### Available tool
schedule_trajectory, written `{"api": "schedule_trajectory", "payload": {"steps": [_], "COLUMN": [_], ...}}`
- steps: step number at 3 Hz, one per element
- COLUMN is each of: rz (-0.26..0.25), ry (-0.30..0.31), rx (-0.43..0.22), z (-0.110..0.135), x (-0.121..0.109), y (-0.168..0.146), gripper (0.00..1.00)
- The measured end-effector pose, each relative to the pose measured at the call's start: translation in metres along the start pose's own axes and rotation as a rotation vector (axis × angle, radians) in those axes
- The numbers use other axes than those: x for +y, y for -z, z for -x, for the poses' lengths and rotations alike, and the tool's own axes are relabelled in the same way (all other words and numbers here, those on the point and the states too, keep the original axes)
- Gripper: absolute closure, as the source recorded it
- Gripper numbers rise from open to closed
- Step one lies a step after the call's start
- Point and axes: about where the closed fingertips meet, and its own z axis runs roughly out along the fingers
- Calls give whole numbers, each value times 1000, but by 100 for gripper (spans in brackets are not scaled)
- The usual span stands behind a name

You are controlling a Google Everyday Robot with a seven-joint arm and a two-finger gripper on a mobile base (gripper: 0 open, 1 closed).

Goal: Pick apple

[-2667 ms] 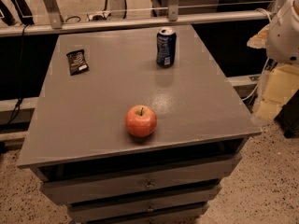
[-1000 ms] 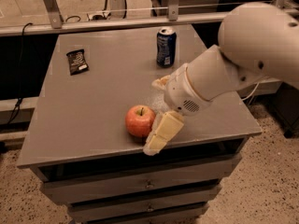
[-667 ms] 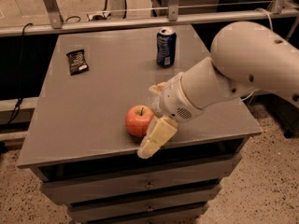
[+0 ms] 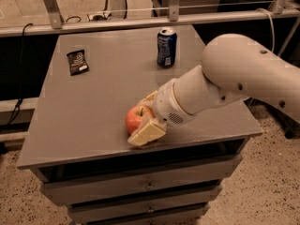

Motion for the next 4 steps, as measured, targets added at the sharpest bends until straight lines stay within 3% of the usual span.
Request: {"api": "schedule_trajectory", "payload": {"steps": [1,2,3,4], "rz": [-21,-56,-99,-106], "ry": [-10,-43,-65,-62], "rx": [-20,-112,-258,-283], "z": [5,9,19,29], "x": [-7,-27,-50,-52], "y": [8,39,89,97], "gripper": [62,85,100,100]}}
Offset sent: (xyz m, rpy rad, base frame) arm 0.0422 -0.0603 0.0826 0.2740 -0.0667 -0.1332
